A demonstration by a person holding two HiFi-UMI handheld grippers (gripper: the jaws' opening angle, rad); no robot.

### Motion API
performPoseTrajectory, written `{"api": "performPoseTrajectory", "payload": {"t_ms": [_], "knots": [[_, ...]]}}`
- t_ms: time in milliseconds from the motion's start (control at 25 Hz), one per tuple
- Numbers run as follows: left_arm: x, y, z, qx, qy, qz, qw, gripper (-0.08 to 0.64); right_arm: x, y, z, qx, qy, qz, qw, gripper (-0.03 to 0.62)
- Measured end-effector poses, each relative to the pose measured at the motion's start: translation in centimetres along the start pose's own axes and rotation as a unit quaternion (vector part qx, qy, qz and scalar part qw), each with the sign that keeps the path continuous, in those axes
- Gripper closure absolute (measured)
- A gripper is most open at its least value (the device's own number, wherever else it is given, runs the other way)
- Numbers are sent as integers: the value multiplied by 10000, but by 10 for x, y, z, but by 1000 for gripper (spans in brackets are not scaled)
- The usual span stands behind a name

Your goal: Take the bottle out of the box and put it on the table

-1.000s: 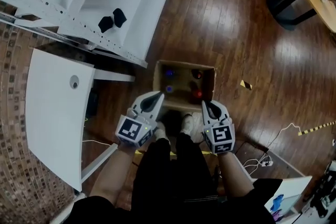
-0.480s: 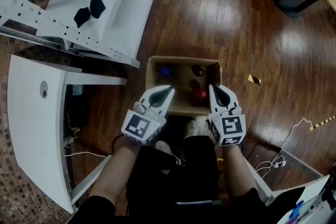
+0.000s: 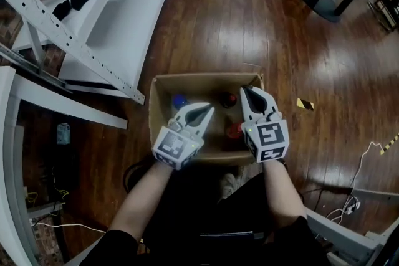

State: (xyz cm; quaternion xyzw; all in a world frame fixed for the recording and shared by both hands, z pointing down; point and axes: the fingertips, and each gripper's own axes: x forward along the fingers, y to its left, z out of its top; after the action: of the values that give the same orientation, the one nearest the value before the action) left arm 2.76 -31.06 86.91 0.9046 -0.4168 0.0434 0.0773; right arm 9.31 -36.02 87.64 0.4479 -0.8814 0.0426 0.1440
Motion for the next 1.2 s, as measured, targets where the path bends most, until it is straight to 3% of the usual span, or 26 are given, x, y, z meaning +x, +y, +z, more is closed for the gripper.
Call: {"api": "performPoseTrajectory", "payload": {"t_ms": [320,520,640,840,960,1080,1200], "knots": [[37,-28,-56,120,249,-715,9971,555,-20,-35,-6,276,-64,-374,9989,588],[57,-52,-99,364,663,-1271,9890,555,-38,-50,-21,824,-46,-475,9955,588],[66,-58,-115,232,795,-1352,9873,555,-43,-57,-27,871,-4,-552,9947,588],[85,-67,-138,350,1113,-1436,9827,555,-40,-58,-41,830,133,-454,9954,588],[93,-76,-159,598,1369,-1589,9759,530,-38,-55,-48,705,272,-423,9962,588],[95,-83,-181,539,1620,-1852,9678,403,-38,-55,-57,759,375,-392,9956,588],[95,-93,-194,580,1717,-2102,9607,339,-35,-52,-61,931,421,-273,9944,588]]}}
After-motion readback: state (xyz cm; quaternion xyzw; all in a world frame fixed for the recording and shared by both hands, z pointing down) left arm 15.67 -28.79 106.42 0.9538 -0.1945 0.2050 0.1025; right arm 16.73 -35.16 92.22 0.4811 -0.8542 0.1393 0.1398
